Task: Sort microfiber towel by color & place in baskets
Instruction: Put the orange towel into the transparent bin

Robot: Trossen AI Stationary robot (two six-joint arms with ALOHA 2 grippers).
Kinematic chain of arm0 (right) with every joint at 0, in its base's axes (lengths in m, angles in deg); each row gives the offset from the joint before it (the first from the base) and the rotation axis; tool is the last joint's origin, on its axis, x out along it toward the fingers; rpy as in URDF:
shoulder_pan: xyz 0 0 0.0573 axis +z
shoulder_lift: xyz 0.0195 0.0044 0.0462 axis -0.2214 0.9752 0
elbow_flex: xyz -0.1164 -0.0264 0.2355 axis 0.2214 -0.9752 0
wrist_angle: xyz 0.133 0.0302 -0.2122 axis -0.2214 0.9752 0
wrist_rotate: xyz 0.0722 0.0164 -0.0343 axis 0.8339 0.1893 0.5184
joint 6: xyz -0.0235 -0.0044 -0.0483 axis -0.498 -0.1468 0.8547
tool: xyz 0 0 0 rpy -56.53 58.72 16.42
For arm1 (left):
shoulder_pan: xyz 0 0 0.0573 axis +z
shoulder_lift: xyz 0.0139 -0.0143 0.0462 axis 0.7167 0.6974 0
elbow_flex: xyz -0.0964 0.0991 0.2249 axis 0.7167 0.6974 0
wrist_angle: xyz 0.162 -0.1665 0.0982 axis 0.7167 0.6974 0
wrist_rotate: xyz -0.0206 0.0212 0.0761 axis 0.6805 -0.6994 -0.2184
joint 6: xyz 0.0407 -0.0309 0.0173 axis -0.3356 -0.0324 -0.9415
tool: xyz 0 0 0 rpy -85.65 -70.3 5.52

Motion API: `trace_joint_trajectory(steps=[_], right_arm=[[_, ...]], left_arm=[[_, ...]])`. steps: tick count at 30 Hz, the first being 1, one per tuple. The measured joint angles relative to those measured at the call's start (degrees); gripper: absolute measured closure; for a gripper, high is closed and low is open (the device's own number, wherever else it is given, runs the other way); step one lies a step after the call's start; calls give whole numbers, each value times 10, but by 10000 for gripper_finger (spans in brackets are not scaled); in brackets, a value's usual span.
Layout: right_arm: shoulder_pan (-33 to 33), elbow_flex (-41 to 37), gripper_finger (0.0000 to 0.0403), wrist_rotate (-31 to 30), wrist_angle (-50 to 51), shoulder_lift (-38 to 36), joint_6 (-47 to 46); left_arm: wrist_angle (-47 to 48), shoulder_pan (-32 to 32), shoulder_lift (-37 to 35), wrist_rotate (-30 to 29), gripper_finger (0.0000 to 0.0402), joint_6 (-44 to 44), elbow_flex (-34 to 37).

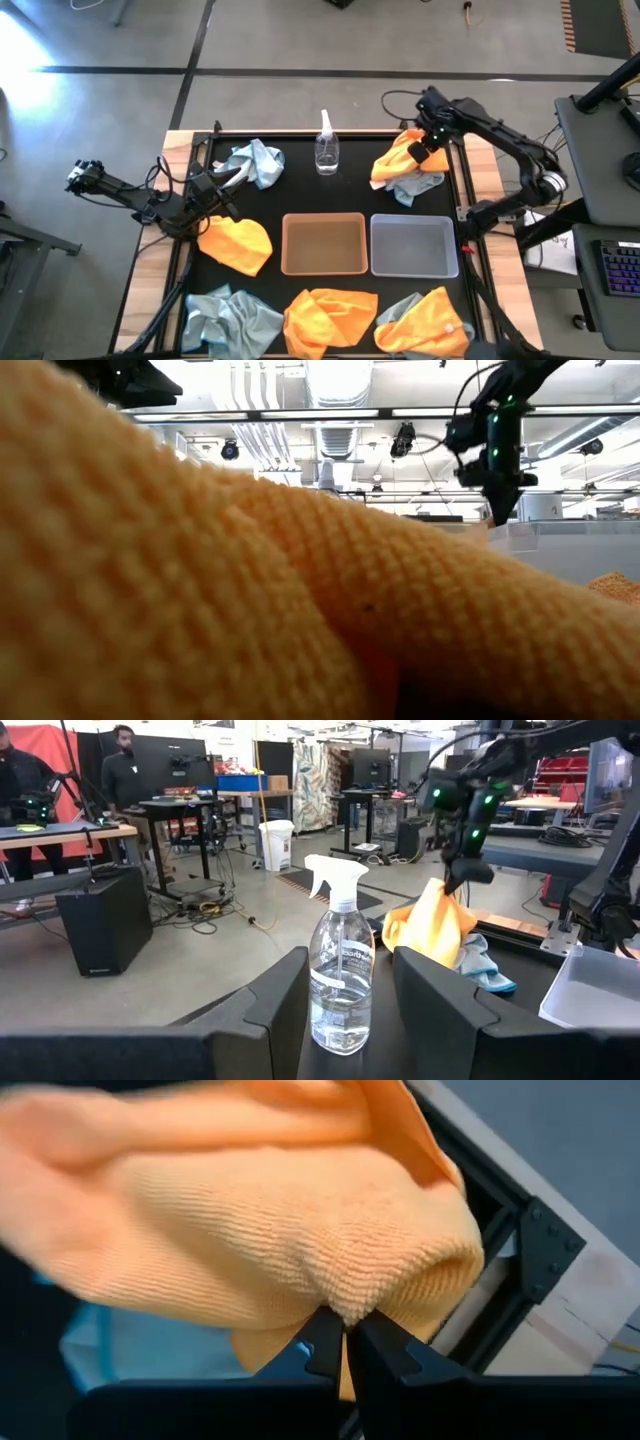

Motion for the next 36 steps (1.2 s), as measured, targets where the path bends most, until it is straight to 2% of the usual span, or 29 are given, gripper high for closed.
trace_joint_trajectory(steps=[4, 18, 25, 36], right_arm=[[1, 0, 394, 20, -3, -43, -17], [1, 0, 394, 182, -11, -160, -60], [6, 0, 394, 222, -11, -211, -76], [115, 0, 394, 241, -25, -265, -135]], left_arm=[[0, 0, 0, 0, 269, 0, 0], [0, 0, 0, 0, 269, 6, 0], [0, 0, 0, 0, 269, 15, 0], [0, 0, 0, 0, 269, 25, 0]])
